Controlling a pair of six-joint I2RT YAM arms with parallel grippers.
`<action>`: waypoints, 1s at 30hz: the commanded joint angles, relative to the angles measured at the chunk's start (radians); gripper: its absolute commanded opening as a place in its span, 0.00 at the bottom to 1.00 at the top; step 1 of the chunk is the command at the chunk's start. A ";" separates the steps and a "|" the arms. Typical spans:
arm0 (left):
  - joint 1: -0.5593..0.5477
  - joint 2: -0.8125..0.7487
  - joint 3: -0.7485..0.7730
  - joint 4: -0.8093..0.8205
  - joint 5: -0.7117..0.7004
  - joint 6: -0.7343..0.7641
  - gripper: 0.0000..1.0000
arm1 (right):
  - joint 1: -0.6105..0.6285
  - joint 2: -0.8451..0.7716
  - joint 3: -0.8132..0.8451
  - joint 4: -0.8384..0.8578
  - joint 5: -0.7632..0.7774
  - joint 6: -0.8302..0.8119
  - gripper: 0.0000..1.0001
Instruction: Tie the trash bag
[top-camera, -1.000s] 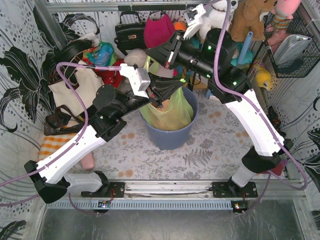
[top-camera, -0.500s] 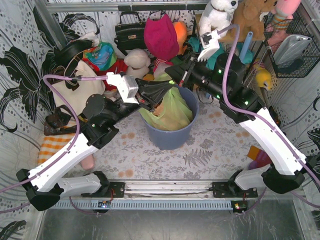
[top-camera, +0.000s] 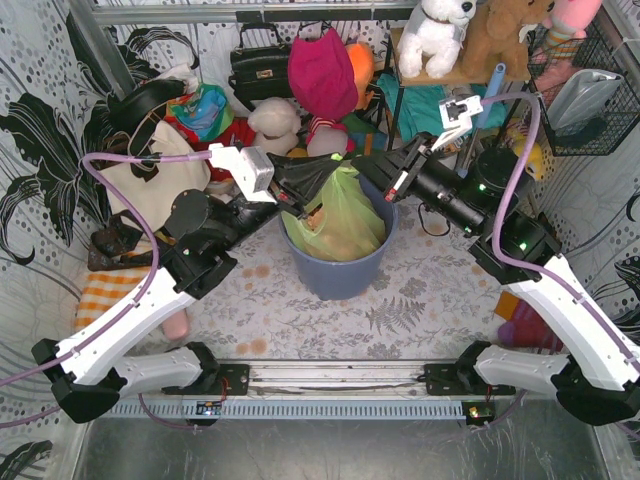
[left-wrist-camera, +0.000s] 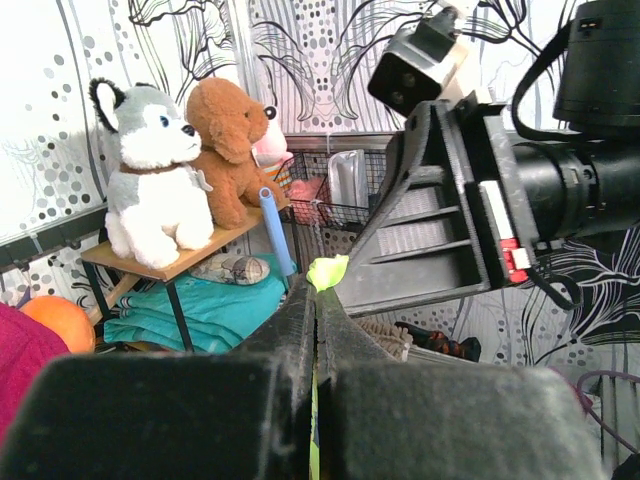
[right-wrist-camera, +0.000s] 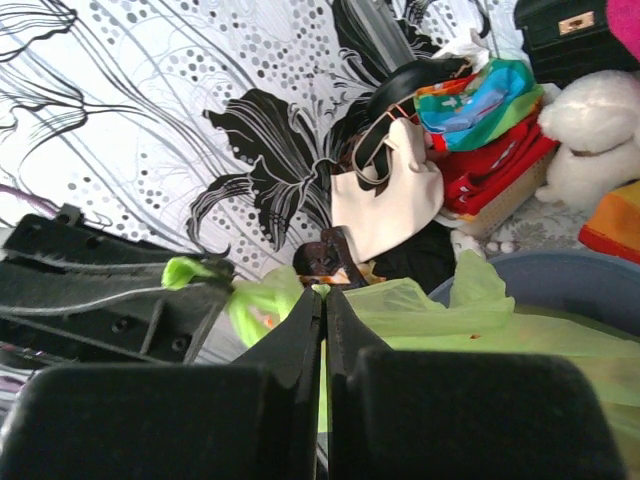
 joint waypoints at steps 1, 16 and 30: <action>0.003 0.001 0.005 0.042 -0.042 0.019 0.00 | 0.005 -0.037 -0.034 0.110 -0.090 0.051 0.00; 0.003 0.030 0.042 0.021 -0.046 0.014 0.00 | 0.252 -0.014 -0.115 0.220 0.080 -0.072 0.00; 0.003 0.006 0.037 0.004 -0.049 0.021 0.00 | 0.473 0.065 -0.244 0.361 0.643 -0.282 0.00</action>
